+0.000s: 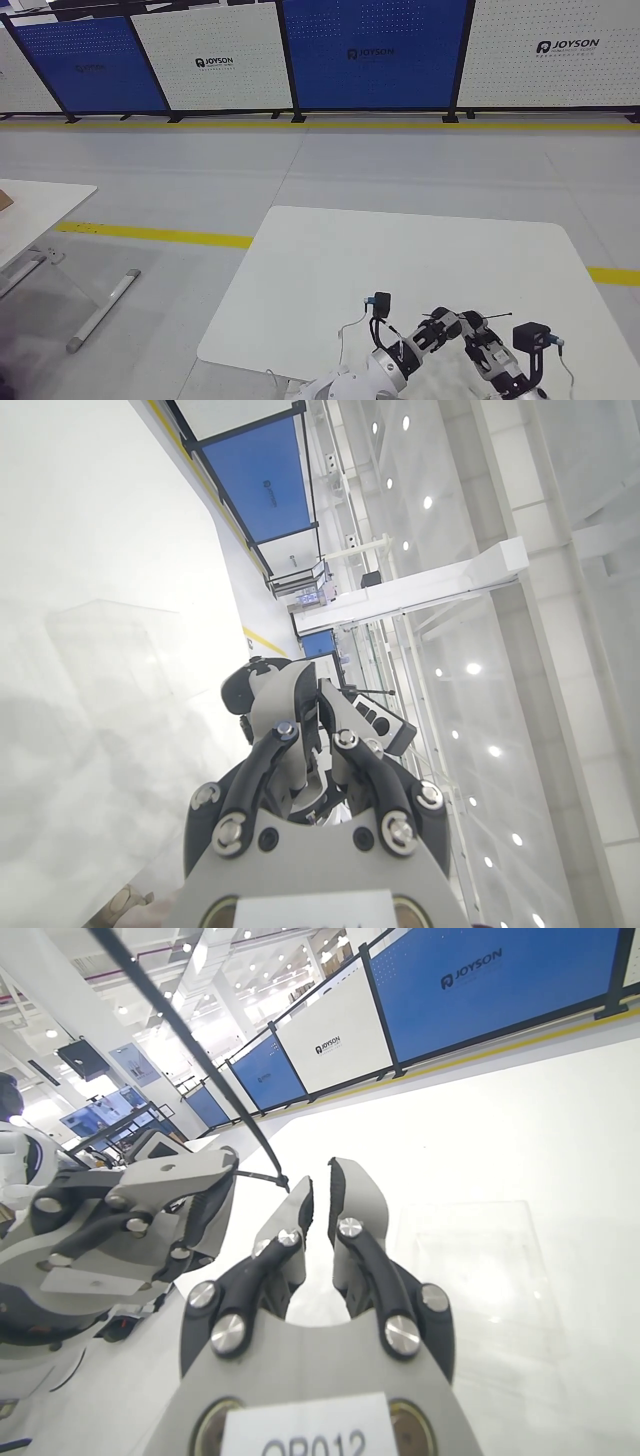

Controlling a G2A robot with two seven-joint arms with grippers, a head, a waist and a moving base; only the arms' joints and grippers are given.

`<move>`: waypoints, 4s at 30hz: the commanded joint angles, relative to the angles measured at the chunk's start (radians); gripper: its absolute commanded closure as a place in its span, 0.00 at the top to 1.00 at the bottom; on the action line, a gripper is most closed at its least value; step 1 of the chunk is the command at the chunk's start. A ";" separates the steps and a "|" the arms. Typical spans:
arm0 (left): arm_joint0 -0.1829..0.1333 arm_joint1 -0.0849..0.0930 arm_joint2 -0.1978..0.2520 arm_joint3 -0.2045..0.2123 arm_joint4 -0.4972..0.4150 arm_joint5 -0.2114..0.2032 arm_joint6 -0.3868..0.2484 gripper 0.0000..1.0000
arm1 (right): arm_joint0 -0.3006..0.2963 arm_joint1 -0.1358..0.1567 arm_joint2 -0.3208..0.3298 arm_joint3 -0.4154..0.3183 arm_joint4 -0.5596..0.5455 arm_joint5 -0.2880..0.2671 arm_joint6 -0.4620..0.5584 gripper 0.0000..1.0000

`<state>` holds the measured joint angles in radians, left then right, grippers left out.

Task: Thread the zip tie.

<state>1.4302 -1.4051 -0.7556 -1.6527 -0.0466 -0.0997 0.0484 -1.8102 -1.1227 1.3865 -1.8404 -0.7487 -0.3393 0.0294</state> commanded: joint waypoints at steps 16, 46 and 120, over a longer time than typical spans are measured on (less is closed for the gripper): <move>-0.010 -0.007 0.010 0.023 0.005 0.019 0.014 0.00 | -0.020 0.002 0.006 -0.018 -0.010 -0.001 -0.028 0.15; 0.006 -0.007 0.014 -0.011 0.025 -0.034 -0.007 0.00 | -0.002 0.004 -0.005 -0.010 -0.025 0.004 0.006 0.00; 0.103 0.016 -0.144 -0.057 0.078 -0.084 0.227 0.00 | -0.180 0.101 0.119 -0.122 0.389 -0.001 -0.306 1.00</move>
<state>1.5328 -1.3889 -0.8994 -1.7098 0.0316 -0.1840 0.2757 -1.9904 -1.0213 1.5052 -1.9625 -0.3606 -0.3400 -0.2768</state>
